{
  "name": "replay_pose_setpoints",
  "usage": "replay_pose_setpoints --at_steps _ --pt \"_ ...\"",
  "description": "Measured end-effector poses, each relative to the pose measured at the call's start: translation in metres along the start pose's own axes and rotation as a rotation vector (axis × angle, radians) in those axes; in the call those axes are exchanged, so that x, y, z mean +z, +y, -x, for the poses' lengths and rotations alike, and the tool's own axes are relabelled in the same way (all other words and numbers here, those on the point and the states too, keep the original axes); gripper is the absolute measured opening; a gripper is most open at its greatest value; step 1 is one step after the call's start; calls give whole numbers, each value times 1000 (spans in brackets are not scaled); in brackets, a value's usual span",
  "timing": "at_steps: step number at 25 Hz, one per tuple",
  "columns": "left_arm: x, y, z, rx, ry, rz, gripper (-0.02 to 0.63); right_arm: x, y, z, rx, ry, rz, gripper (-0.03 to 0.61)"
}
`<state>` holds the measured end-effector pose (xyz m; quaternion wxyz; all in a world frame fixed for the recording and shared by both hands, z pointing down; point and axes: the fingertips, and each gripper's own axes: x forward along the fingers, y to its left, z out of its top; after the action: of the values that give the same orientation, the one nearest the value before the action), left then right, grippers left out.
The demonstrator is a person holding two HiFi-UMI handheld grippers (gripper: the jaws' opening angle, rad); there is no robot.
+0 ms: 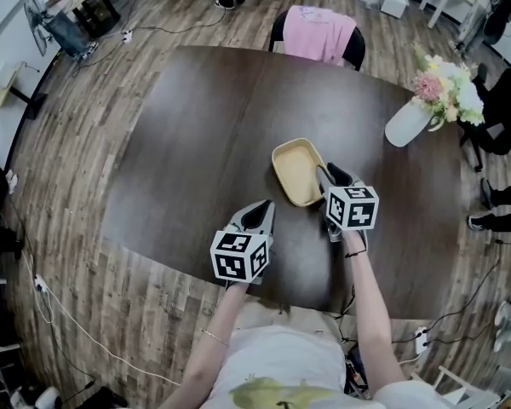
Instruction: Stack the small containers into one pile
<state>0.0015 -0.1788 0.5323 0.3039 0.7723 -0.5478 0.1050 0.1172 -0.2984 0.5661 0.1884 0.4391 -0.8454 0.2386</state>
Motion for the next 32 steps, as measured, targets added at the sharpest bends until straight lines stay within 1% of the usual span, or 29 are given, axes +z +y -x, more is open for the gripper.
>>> replay_pose_setpoints --at_steps 2,4,6,9,15,19,23,32 --pt "4 -1 2 -18 -11 -22 25 3 -1 9 -18 -31 -3 107" --pt "8 -2 5 -28 -25 -43 25 5 0 20 -26 -64 -14 70" --pt "15 -2 8 -33 -46 -65 25 7 1 32 -22 -102 -37 46" --pt "27 -6 11 -37 -83 -96 25 8 2 51 -4 -149 -74 31" --pt "42 -18 23 -18 -147 -142 25 9 5 97 32 -244 -114 28" --pt "52 -28 35 -16 -185 -162 25 18 9 129 65 -323 -139 28" --pt "63 -43 48 -16 -231 -184 25 29 11 161 79 -393 -162 26" --pt "84 -71 75 -11 -314 -248 25 48 9 213 78 -485 -114 23"
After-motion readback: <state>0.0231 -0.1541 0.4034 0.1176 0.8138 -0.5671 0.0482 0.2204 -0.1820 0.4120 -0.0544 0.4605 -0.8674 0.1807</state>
